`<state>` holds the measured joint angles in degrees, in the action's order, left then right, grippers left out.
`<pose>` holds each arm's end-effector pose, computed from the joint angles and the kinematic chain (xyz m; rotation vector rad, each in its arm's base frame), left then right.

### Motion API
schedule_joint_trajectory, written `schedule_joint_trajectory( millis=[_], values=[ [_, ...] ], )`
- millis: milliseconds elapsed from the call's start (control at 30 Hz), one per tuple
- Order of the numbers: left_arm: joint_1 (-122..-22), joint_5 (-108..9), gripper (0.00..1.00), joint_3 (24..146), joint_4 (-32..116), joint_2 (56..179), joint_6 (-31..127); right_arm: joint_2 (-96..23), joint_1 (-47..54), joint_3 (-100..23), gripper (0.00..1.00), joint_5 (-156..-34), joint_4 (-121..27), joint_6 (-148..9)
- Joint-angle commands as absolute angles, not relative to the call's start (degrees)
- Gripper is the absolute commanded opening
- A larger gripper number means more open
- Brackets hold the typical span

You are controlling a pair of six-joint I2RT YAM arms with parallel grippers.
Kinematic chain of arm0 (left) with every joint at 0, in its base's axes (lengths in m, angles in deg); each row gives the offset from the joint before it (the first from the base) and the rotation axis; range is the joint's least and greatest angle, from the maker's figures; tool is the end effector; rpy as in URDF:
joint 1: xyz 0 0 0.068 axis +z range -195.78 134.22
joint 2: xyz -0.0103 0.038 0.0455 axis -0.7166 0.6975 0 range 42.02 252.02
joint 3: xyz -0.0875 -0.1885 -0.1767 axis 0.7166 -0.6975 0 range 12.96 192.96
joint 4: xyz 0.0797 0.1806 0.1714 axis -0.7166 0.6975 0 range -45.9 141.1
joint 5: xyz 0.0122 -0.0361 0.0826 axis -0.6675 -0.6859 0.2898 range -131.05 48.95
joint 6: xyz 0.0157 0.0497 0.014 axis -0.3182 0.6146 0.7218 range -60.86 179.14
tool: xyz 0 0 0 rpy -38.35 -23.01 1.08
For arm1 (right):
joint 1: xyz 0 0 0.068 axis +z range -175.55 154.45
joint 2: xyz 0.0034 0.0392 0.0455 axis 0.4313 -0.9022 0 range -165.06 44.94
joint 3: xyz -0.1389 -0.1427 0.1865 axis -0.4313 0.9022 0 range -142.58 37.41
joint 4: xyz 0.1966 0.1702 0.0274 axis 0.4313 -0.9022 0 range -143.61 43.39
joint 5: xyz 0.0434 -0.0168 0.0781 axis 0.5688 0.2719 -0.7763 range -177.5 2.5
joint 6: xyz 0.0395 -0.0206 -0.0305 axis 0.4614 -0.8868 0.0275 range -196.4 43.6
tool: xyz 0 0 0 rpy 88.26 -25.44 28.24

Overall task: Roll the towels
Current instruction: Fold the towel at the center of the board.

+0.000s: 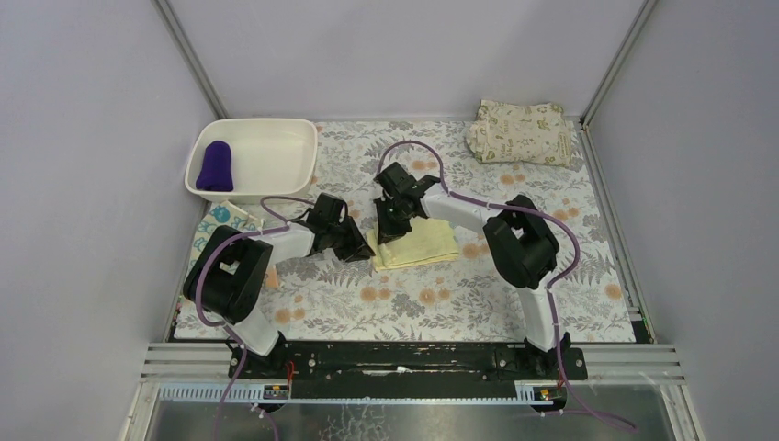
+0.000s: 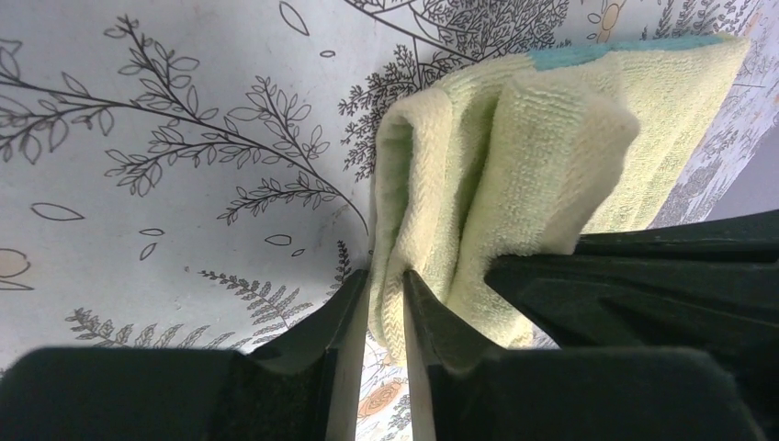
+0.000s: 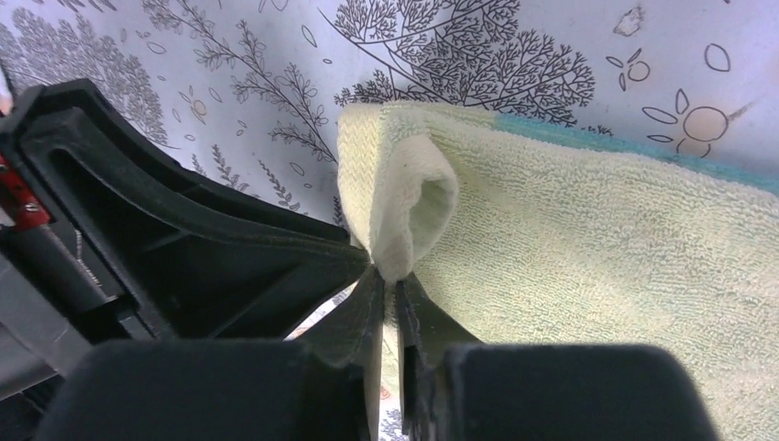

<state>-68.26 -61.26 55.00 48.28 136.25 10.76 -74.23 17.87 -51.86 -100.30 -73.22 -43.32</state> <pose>0.2694 -0.1248 0.1305 -0.4685 2.6945 -0.8750 0.3222 0.3157 0.1832 -0.3367 2.7013 0.7462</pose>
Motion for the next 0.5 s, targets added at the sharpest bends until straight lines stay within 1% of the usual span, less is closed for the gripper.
schedule_joint_trajectory(
  millis=[0, 67, 133, 300, 367, 467],
  values=[
    [-68.8, -59.78, 0.2, 53.27, 48.14, 138.0, 10.72, -74.71, 19.15, -54.8, 0.19, -99.48, -73.13, -43.35],
    [-68.8, -59.52, 0.2, 53.22, 48.53, 137.63, 10.63, -74.02, 19.26, -54.54, 0.26, -100.22, -72.65, -43.3],
    [-68.8, -58.79, 0.2, 53.06, 49.29, 137.03, 10.76, -72.72, 19.35, -54.12, 0.31, -100.98, -72.01, -43.4],
    [-68.82, -57.41, 0.2, 52.81, 50.0, 136.17, 10.81, -68.79, 19.25, -53.22, 0.34, -101.12, -71.34, -44.63],
    [-68.77, -57.58, 0.2, 53.15, 50.01, 136.47, 10.8, -67.57, 19.27, -52.96, 0.37, -101.44, -71.43, -45.41],
    [-68.8, -57.59, 0.2, 53.39, 50.12, 136.52, 10.95, -64.4, 19.19, -51.81, 0.46, -101.57, -71.74, -47.53]
  ],
)
